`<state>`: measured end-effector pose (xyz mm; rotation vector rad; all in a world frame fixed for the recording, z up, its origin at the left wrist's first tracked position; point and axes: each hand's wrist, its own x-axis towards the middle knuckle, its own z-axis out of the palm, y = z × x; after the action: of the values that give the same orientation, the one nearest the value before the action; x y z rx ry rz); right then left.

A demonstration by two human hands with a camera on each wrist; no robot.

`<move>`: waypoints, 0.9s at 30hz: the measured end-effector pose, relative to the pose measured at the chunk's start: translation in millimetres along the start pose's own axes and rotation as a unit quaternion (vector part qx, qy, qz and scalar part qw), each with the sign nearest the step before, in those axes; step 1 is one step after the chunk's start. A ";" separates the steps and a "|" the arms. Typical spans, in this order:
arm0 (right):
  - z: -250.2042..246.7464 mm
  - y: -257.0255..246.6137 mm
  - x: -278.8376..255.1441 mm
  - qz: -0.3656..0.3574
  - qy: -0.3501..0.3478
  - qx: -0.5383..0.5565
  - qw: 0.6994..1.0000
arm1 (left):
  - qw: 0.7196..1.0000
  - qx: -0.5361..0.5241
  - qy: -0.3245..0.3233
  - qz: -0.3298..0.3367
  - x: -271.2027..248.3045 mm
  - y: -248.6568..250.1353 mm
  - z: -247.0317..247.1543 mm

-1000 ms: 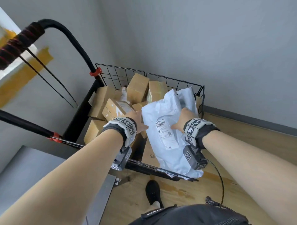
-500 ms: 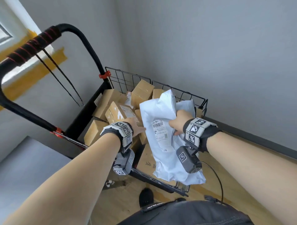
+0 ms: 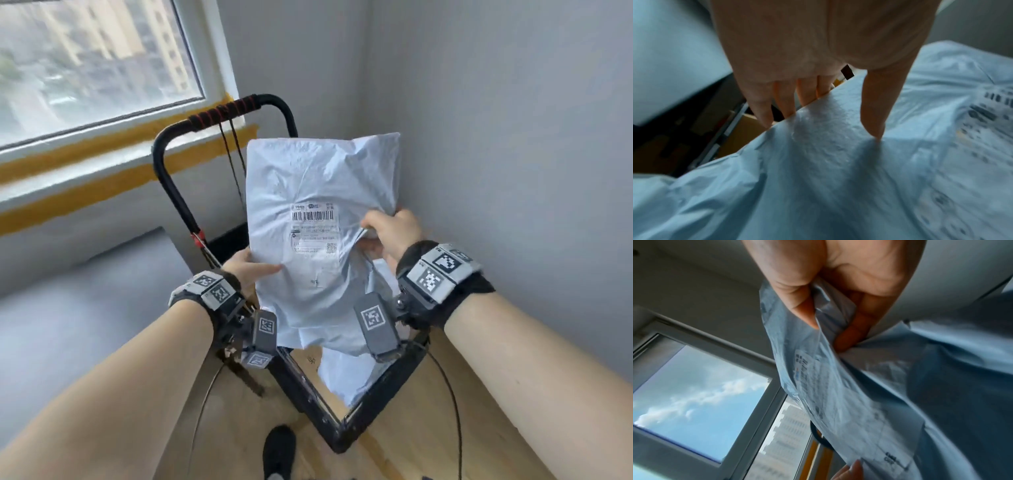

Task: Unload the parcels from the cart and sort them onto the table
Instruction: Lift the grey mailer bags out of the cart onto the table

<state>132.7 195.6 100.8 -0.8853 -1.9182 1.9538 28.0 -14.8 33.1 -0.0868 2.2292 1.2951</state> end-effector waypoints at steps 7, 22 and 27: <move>91.0 8.1 -31.2 -0.018 -0.115 -0.013 0.993 | 0.975 0.053 0.217 0.002 -96.3 -54.7 -92.3; 367.5 40.5 -246.9 -0.085 -0.295 -0.161 0.938 | 0.887 0.008 0.447 -0.114 -287.4 -257.5 -321.3; 454.2 58.4 -334.7 -0.083 -0.320 -0.179 0.927 | 0.851 0.061 0.500 -0.149 -347.0 -302.8 -396.9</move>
<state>141.3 -371.5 96.4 -0.1185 -2.6662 1.9719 247.8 -575.3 117.7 -1.2646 2.9329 1.0198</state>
